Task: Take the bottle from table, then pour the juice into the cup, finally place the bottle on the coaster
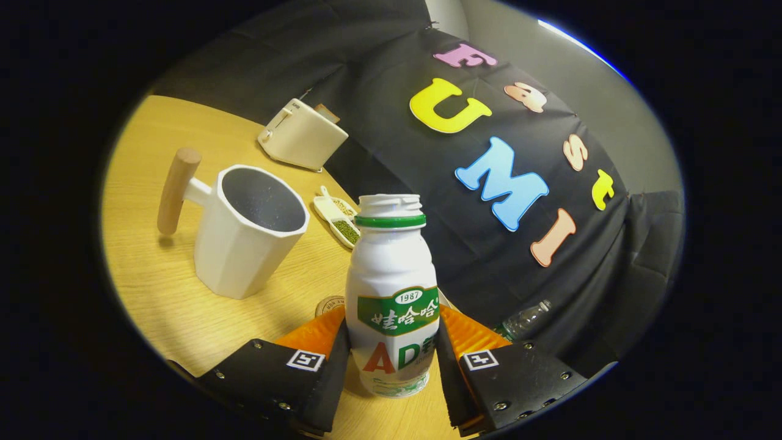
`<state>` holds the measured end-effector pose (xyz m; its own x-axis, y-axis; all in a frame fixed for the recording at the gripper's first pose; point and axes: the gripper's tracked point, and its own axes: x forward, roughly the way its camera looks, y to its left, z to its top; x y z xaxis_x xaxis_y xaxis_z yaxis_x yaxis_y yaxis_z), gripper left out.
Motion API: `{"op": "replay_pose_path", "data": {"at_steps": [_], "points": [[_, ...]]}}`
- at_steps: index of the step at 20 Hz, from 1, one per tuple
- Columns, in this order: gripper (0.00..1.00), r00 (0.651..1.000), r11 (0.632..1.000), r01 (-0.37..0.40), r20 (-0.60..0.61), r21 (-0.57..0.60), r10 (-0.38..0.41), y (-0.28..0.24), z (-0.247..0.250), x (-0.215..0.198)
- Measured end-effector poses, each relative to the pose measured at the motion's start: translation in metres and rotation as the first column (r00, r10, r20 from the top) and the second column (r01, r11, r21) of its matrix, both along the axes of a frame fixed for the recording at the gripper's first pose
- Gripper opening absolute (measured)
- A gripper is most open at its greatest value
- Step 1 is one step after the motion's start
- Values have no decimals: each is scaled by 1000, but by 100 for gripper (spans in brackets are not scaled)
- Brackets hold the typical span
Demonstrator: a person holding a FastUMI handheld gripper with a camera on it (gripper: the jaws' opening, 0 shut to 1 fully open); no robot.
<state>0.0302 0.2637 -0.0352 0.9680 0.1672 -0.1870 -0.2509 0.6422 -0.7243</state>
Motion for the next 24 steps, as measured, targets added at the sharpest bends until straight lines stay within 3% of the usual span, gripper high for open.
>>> {"op": "replay_pose_path", "data": {"at_steps": [9,24], "points": [[68,998,987,-13,50,-161,22,1,13,2],[67,989,933,-13,132,-359,65,2,32,2]]}}
